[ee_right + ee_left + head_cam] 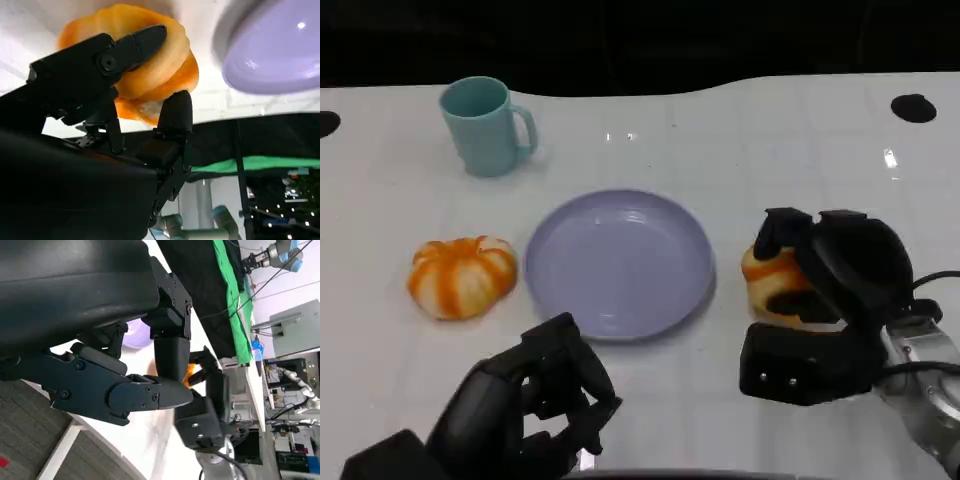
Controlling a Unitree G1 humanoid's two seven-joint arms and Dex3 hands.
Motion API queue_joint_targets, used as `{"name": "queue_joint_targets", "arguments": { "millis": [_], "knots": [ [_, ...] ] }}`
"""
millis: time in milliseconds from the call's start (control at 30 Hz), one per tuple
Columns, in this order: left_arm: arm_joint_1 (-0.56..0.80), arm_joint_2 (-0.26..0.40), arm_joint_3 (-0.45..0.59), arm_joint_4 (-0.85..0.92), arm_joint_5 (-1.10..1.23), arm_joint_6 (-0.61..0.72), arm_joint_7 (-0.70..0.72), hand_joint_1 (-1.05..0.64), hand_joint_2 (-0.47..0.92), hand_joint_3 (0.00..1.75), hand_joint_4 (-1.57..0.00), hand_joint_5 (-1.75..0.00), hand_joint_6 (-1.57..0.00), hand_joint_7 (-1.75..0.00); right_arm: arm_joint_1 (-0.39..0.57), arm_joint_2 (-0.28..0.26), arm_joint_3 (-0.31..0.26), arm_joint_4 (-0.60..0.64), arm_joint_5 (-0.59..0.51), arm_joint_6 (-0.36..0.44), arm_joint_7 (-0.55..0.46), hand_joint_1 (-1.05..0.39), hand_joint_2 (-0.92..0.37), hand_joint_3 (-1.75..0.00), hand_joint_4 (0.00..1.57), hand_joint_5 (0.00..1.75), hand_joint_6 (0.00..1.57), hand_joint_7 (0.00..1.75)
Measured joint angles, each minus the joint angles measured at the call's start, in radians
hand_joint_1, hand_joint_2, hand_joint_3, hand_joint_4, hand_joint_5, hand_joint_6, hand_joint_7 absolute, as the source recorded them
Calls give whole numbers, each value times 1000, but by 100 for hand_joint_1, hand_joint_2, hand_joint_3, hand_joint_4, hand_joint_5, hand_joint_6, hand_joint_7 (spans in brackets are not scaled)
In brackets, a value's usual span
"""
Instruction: Grasp the bread from the table and place it into the plate.
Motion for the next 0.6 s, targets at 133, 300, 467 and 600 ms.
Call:
{"name": "queue_joint_targets", "arguments": {
  "millis": [133, 300, 467, 600],
  "knots": [
    [-4, 0, 0, 13, 2, -4, 0, -54, 92, 45, -66, -175, -47, -171, 6, -1, -27, -35, 23, -15, 0, -15, -37, -114, 97, 175, 74, 174],
    [-6, 0, -1, 13, 10, -5, 0, -54, 92, 46, -66, -175, -46, -173, 16, -12, -51, -105, 37, -31, 2, -12, -31, -129, 100, 175, 76, 175],
    [-10, -2, -1, 16, 10, -8, 0, -55, 92, 46, -66, -175, -45, -173, 16, -23, -82, -194, 60, -66, 29, -17, -27, -139, 101, 175, 77, 175],
    [-10, -6, -2, 17, 8, -8, 0, -54, 92, 46, -66, -175, -46, -173, 14, -20, -83, -251, 78, -104, 72, -18, -22, -143, 102, 175, 78, 175]
  ]
}}
